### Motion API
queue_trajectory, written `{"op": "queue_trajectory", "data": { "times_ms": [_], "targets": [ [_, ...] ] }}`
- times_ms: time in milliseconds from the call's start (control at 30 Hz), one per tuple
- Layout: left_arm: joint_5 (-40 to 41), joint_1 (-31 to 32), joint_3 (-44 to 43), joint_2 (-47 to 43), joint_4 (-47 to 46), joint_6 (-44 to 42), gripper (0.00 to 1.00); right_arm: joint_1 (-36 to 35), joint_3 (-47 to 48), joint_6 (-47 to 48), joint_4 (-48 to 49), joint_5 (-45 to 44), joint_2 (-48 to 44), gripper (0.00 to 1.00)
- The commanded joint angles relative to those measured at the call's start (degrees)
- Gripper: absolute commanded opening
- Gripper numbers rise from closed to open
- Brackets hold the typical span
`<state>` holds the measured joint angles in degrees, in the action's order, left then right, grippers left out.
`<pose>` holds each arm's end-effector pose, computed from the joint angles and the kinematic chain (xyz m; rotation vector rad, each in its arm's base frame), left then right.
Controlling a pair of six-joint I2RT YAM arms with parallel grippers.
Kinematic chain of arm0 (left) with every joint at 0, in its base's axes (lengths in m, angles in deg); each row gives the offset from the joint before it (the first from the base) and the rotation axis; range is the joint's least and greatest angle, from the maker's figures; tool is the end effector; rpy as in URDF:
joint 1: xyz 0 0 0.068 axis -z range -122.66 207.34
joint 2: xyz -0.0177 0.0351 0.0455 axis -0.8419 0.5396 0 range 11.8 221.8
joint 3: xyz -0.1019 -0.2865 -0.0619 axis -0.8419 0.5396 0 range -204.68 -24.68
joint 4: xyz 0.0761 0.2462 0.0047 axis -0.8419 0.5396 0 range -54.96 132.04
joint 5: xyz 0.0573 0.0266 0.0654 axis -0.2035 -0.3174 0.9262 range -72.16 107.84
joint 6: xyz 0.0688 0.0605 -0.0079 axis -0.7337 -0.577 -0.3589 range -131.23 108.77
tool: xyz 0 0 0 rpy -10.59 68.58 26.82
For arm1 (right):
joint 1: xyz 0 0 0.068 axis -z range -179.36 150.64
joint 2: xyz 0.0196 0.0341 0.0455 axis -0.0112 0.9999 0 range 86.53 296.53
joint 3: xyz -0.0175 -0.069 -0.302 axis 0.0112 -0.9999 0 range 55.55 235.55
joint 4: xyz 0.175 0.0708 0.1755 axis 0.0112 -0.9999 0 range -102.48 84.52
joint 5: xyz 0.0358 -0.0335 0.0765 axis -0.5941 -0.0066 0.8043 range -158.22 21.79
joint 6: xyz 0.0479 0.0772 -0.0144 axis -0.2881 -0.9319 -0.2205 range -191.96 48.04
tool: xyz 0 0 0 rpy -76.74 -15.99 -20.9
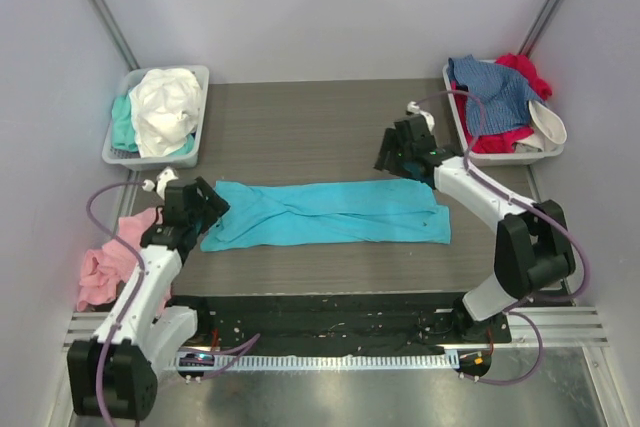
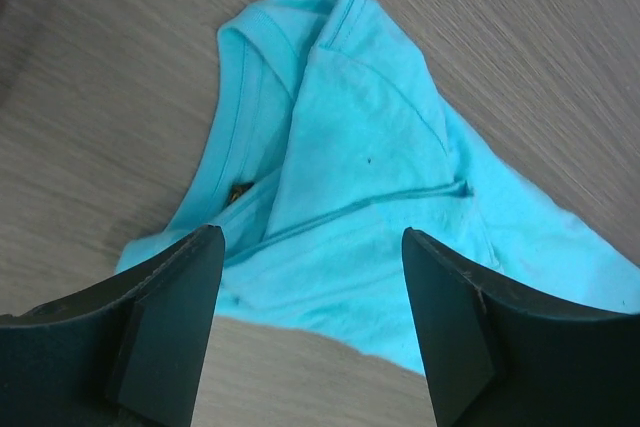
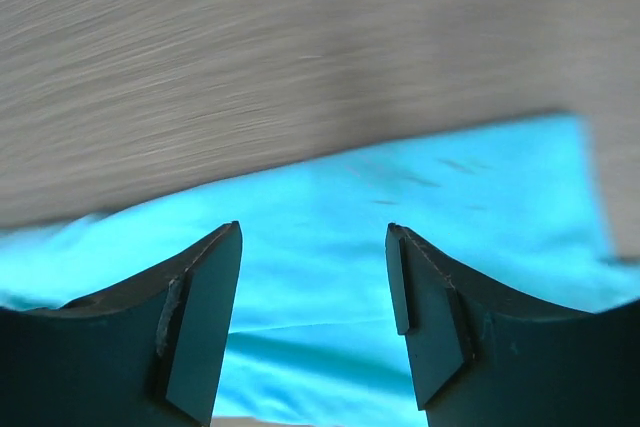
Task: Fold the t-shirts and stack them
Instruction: Fold the tshirt
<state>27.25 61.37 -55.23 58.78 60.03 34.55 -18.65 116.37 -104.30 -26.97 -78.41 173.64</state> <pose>0.1787 0.0009 0.2211 -0.8974 2.1135 -0.2648 0.3367 0.1024 0.2477 0.3543 2.3718 0.2105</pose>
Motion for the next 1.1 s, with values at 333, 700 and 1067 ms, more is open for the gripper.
{"op": "queue_trajectory", "data": {
  "times_ms": [333,700,1067],
  "targets": [
    [-4.22,-0.34,-14.45,29.30,-21.56,-2.71,0.77,-10.95,17.49,9.13,-0.12,10.46,19.05,0.64],
    [-9.14,-0.17,-12.70,30.89,-22.36,-2.01,0.74,-10.95,18.64,10.71,-2.76,6.25,20.38,0.63],
    [-8.89,8.09,-3.48,13.60,-16.30,1.94,0.71,-10.77,16.52,14.84,-3.73,5.09,18.79,0.63]
  ]
}}
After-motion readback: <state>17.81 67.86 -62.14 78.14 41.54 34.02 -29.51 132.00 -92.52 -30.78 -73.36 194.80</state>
